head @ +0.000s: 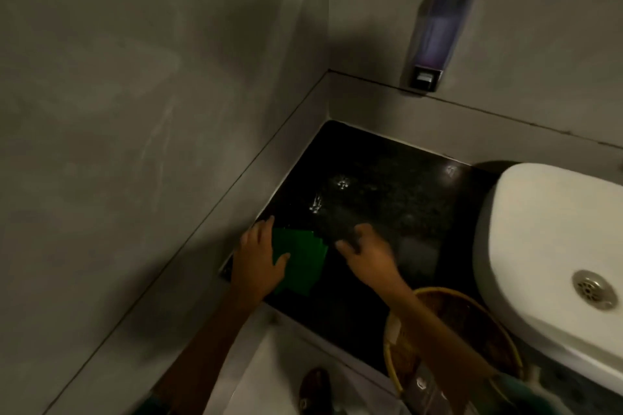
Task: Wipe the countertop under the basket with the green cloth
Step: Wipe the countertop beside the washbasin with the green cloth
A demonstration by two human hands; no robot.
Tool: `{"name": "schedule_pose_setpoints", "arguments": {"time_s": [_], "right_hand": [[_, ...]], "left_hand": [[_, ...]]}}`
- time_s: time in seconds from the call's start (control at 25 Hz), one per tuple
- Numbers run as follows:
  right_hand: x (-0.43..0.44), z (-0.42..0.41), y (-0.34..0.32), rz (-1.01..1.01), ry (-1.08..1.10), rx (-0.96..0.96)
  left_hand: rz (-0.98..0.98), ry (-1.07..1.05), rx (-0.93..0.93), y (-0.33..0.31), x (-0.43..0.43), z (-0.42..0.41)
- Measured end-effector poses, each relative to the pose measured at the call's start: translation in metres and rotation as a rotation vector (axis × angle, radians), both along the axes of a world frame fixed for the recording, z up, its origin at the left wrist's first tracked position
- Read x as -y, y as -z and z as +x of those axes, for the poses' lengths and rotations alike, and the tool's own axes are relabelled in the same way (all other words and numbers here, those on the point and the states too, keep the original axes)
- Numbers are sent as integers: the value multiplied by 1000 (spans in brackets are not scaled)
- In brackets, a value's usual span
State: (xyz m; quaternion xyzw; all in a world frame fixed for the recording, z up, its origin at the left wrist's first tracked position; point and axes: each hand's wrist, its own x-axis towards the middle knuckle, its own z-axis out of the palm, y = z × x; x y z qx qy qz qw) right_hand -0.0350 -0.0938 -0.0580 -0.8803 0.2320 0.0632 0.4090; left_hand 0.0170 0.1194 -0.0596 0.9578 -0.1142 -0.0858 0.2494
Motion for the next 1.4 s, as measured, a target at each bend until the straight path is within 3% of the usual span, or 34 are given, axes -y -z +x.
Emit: {"name": "schedule_pose_setpoints", "arguments": {"time_s": [0.12, 0.2, 0.36, 0.56, 0.8, 0.96, 1.04, 1.12, 1.28, 1.4], "right_hand": [[60, 14, 23, -308, 213, -1], [98, 16, 39, -466, 202, -96], [122, 26, 70, -522, 187, -195], [109, 31, 91, -751, 279, -48], [115, 34, 97, -757, 348, -8], [116, 37, 95, -748, 364, -1], [115, 36, 94, -734, 362, 4], [115, 35, 91, -720, 363, 8], [112, 35, 87, -702, 362, -3], [113, 36, 86, -701, 373, -15]], "left_hand": [[45, 90, 60, 29, 10, -7], [194, 138, 40, 47, 25, -9], [269, 93, 115, 67, 41, 8], [257, 102, 215, 74, 78, 57], [204, 21, 153, 76, 182, 142], [271, 416, 232, 76, 227, 163], [264, 633, 292, 76, 218, 154], [258, 719, 293, 80, 188, 134], [268, 502, 232, 84, 129, 138], [302, 343, 223, 80, 155, 181]]}}
